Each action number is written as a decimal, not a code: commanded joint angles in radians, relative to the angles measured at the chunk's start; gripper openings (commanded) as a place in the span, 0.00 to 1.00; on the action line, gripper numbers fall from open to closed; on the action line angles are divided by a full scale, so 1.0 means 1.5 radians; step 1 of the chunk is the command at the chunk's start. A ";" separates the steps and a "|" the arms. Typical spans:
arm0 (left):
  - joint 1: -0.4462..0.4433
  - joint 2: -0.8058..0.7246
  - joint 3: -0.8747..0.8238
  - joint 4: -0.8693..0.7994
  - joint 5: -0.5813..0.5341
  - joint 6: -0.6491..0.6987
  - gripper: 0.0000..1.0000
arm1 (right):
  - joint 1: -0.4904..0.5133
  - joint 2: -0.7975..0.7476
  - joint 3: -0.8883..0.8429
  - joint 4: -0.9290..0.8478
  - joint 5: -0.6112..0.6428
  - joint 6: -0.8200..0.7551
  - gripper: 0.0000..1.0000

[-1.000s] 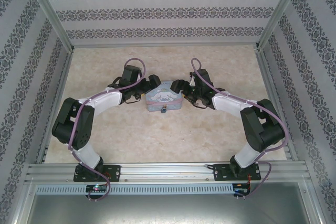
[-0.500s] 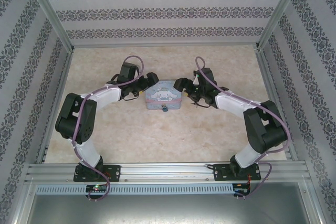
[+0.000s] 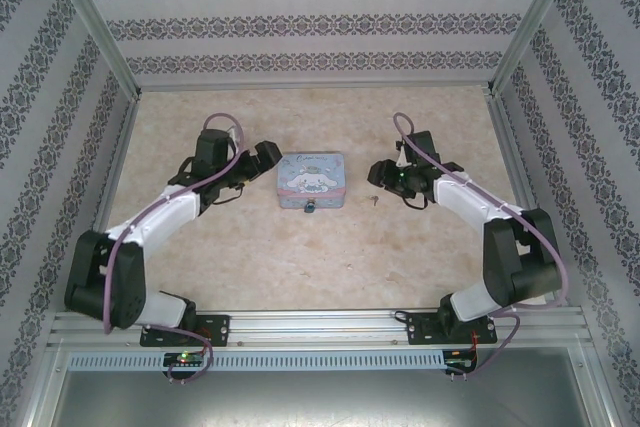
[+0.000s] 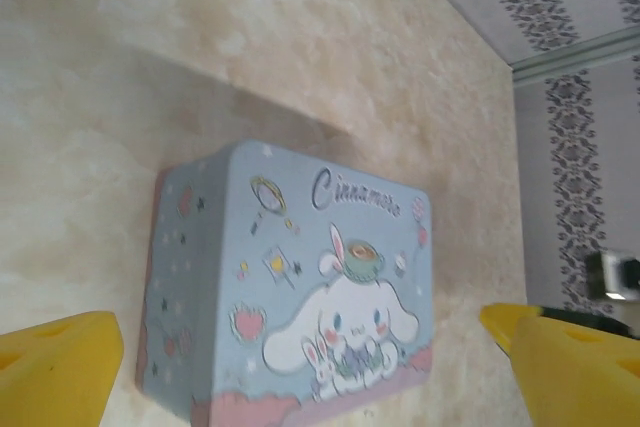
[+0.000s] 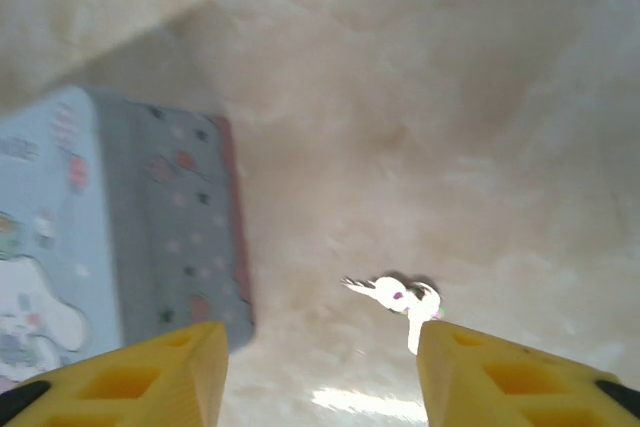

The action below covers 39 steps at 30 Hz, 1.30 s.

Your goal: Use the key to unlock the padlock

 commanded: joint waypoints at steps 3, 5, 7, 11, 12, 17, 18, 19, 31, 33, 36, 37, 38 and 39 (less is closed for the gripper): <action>-0.038 -0.087 -0.054 0.000 0.002 -0.033 0.99 | 0.002 0.050 0.043 -0.075 0.037 -0.088 0.47; -0.053 -0.103 -0.066 0.003 -0.008 -0.044 1.00 | 0.004 0.071 0.055 -0.073 0.033 -0.086 0.43; -0.066 -0.110 -0.073 0.010 -0.013 -0.052 0.99 | 0.006 0.095 0.066 -0.066 0.033 -0.082 0.41; -0.086 -0.096 -0.071 0.009 -0.012 -0.052 1.00 | 0.012 0.138 0.091 -0.063 0.033 -0.078 0.37; -0.089 -0.091 -0.070 0.011 -0.012 -0.052 1.00 | 0.013 0.147 0.095 -0.062 0.031 -0.078 0.37; -0.104 -0.063 -0.064 0.021 -0.015 -0.054 1.00 | 0.018 0.170 0.097 -0.049 0.018 -0.077 0.38; -0.106 -0.056 -0.062 0.022 -0.015 -0.054 0.99 | 0.019 0.172 0.094 -0.046 0.012 -0.076 0.38; -0.109 -0.049 -0.060 0.023 -0.015 -0.054 1.00 | 0.019 0.172 0.090 -0.041 0.007 -0.074 0.38; -0.130 -0.002 -0.044 0.042 -0.014 -0.054 0.99 | 0.042 0.122 -0.003 0.000 -0.027 -0.065 0.38; -0.130 0.001 -0.044 0.043 -0.014 -0.055 0.99 | 0.051 0.108 -0.020 0.002 -0.025 -0.064 0.39; -0.132 0.002 -0.045 0.044 -0.013 -0.055 0.99 | 0.063 0.079 -0.041 0.000 -0.009 -0.062 0.41; -0.132 0.002 -0.044 0.043 -0.013 -0.054 1.00 | 0.066 0.066 -0.044 -0.006 0.004 -0.062 0.44; -0.133 0.001 -0.044 0.043 -0.012 -0.054 1.00 | 0.068 0.055 -0.044 -0.011 0.018 -0.064 0.47; -0.132 0.001 -0.044 0.043 -0.012 -0.054 1.00 | 0.073 0.044 -0.043 -0.020 0.037 -0.067 0.51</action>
